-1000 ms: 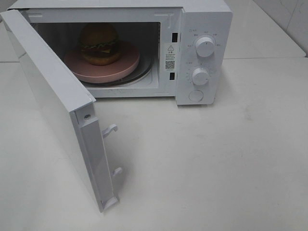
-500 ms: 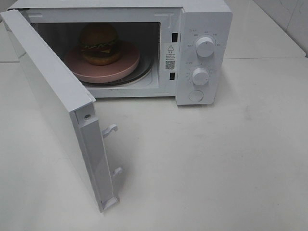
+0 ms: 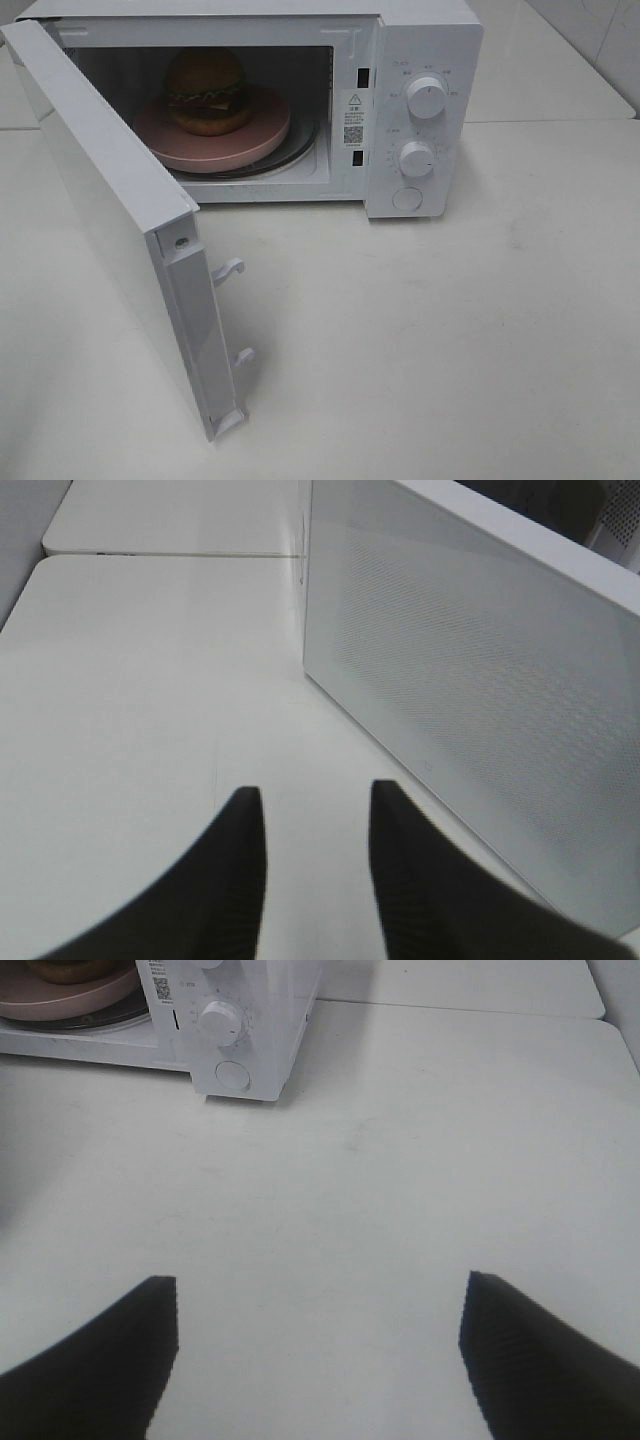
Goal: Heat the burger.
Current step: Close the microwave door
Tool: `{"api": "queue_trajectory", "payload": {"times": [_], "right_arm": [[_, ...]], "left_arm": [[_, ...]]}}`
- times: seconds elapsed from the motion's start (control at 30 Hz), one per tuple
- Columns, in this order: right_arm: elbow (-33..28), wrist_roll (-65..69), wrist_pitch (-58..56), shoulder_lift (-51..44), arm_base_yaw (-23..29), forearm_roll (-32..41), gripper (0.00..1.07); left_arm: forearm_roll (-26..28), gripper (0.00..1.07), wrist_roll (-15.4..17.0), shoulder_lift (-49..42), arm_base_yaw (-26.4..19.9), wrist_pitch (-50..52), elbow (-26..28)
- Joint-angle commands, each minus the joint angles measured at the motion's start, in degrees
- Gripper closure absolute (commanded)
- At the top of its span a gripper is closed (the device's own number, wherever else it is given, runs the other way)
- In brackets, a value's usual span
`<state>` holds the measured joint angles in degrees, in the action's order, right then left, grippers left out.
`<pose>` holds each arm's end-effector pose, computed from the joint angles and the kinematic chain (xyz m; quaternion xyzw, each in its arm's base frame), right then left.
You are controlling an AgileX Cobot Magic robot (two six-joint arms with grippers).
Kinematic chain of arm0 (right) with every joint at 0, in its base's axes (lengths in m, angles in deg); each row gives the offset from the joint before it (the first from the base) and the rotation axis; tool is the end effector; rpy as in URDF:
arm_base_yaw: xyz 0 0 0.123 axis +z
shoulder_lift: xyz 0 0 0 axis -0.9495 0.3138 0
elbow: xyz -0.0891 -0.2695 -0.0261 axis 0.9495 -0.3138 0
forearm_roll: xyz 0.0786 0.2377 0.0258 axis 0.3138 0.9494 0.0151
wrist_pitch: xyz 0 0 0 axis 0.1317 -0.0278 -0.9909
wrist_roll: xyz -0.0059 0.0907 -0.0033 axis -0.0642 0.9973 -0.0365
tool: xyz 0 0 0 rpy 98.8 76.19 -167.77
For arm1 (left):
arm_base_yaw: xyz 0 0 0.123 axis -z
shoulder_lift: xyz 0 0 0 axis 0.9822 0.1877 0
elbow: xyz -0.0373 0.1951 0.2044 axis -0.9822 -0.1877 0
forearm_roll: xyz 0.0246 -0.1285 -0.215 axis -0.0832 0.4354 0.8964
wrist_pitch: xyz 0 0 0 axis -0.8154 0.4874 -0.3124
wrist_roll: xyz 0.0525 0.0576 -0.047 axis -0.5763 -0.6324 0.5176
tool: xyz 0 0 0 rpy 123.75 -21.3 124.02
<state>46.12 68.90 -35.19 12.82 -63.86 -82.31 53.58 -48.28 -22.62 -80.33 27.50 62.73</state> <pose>-0.0039 -0.0005 0.2837 -0.0571 0.8329 0.0377 0.5492 0.0438 -0.0095 0.3074 0.0143 0.8508 -0.0482 0.5230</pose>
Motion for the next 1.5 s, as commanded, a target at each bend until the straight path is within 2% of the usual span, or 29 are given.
{"api": "queue_trajectory", "payload": {"times": [0.03, 0.07, 0.13, 0.2, 0.33, 0.4, 0.5, 0.57, 0.6, 0.67, 0.77, 0.83, 0.87, 0.93, 1.07, 1.1, 1.13, 1.17, 1.2, 1.23, 1.5], "right_arm": [[-0.17, 0.57, 0.4, -1.6, -0.23, 0.0, 0.32], [-0.17, 0.57, 0.4, -1.6, -0.23, 0.0, 0.32], [-0.17, 0.57, 0.4, -1.6, -0.23, 0.0, 0.32], [-0.17, 0.57, 0.4, -1.6, -0.23, 0.0, 0.32], [-0.17, 0.57, 0.4, -1.6, -0.23, 0.0, 0.32], [-0.17, 0.57, 0.4, -1.6, -0.23, 0.0, 0.32], [-0.17, 0.57, 0.4, -1.6, -0.23, 0.0, 0.32], [-0.17, 0.57, 0.4, -1.6, -0.23, 0.0, 0.32], [-0.17, 0.57, 0.4, -1.6, -0.23, 0.0, 0.32], [-0.17, 0.57, 0.4, -1.6, -0.23, 0.0, 0.32], [-0.17, 0.57, 0.4, -1.6, -0.23, 0.0, 0.32], [-0.17, 0.57, 0.4, -1.6, -0.23, 0.0, 0.32], [-0.17, 0.57, 0.4, -1.6, -0.23, 0.0, 0.32], [-0.17, 0.57, 0.4, -1.6, -0.23, 0.0, 0.32], [-0.17, 0.57, 0.4, -1.6, -0.23, 0.0, 0.32], [-0.17, 0.57, 0.4, -1.6, -0.23, 0.0, 0.32], [-0.17, 0.57, 0.4, -1.6, -0.23, 0.0, 0.32], [-0.17, 0.57, 0.4, -1.6, -0.23, 0.0, 0.32], [-0.17, 0.57, 0.4, -1.6, -0.23, 0.0, 0.32], [-0.17, 0.57, 0.4, -1.6, -0.23, 0.0, 0.32], [-0.17, 0.63, 0.4, -1.6, -0.23, 0.0, 0.32]], "left_arm": [[-0.29, 0.95, 0.29, 3.04, 0.23, 2.23, -0.17], [-0.06, 1.07, 0.29, 5.67, 0.23, 3.44, -0.17], [0.0, 1.07, 0.23, 6.65, 0.23, 4.64, -0.23], [-0.06, 1.07, -0.74, 10.37, 0.23, 13.41, -2.29], [0.34, 1.07, -1.55, 11.92, 0.23, 21.54, -4.81], [0.57, 1.07, -1.55, 12.89, 0.23, 31.0, -8.65], [0.57, 1.07, -1.72, 13.29, 0.23, 34.49, -10.03], [0.57, 1.07, -3.15, 14.09, 0.23, 45.72, -14.78], [0.57, 1.07, -3.15, 14.09, 0.23, 45.72, -14.78], [0.23, 1.07, -3.04, 14.9, 0.23, 54.03, -18.56], [0.11, 1.07, -3.04, 15.36, 0.23, 55.86, -19.37], [-1.09, 1.07, -2.75, 18.33, 0.34, 63.31, -21.54], [-1.09, 1.07, -2.75, 18.33, 0.34, 63.31, -21.54], [-4.01, 1.07, -2.64, 22.12, 0.34, 68.01, -21.54], [-6.42, 1.07, -2.35, 26.87, 0.34, 72.99, -21.54], [-6.7, 1.07, -1.83, 28.19, 0.34, 74.26, -21.54], [-7.22, 1.07, 0.57, 31.11, 0.34, 77.06, -21.54], [-7.22, 1.07, 0.57, 31.11, 0.34, 77.06, -21.54], [-8.19, 1.07, 2.98, 33.8, 0.34, 79.13, -21.54], [-9.17, 1.07, 4.01, 35.24, 0.34, 80.5, -21.54], [-15.76, 1.07, 8.82, 43.89, 0.34, 85.14, -19.71]]}}
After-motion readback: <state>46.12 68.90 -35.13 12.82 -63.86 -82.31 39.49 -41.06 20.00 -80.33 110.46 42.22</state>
